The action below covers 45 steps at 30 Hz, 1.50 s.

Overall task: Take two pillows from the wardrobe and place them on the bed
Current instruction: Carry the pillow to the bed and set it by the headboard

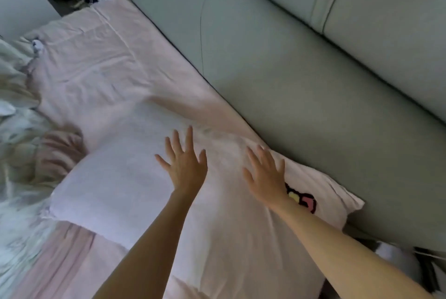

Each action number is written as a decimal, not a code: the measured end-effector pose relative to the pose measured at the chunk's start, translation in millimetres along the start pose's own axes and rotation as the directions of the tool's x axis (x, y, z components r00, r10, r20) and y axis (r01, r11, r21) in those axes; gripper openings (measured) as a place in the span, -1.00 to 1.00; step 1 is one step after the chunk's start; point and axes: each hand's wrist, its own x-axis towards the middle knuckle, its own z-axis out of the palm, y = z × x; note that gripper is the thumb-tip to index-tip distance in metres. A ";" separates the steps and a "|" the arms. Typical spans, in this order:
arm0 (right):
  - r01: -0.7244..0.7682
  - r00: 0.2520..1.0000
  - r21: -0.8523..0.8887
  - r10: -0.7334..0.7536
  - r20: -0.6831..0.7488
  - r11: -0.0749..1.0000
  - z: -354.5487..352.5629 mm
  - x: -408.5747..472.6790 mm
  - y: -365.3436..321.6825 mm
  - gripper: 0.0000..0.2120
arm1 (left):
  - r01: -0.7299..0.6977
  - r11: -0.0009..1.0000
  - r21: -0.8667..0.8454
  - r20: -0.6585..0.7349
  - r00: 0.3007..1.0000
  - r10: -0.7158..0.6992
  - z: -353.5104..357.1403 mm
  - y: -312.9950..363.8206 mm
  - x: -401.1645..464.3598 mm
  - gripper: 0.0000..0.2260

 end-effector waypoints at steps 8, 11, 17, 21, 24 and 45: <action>-0.008 0.956 -0.182 0.061 0.287 0.983 76.5 60.4 9.1 -0.44 | 0.308 0.942 0.134 0.083 0.944 -0.320 87.8 -64.0 -37.1 -0.31; -0.032 0.982 -0.132 0.055 0.181 0.991 74.3 70.3 -4.5 -0.46 | 0.311 0.936 0.166 0.076 0.942 -0.327 94.9 -60.2 -28.9 -0.33; 0.165 0.978 -0.019 -0.161 0.133 0.986 66.8 104.8 -48.1 -0.43 | 0.403 0.915 -0.005 -0.020 0.915 -0.403 77.3 -105.0 -63.5 -0.38; 0.054 0.981 -0.028 -0.048 0.187 0.998 65.1 122.2 -49.8 -0.28 | 0.736 0.572 -0.362 0.063 0.631 -0.773 65.6 -129.7 -83.2 -0.25; 0.045 0.990 -0.062 -0.036 0.133 0.997 65.1 119.6 -51.1 -0.37 | 0.736 0.414 -0.536 0.137 0.560 -0.817 60.8 -125.0 -75.1 -0.17; -0.241 0.960 -0.043 0.232 -0.154 0.969 17.4 32.5 54.2 -0.39 | 0.566 0.398 -0.722 0.279 0.765 -0.581 73.5 -93.0 -93.8 -0.11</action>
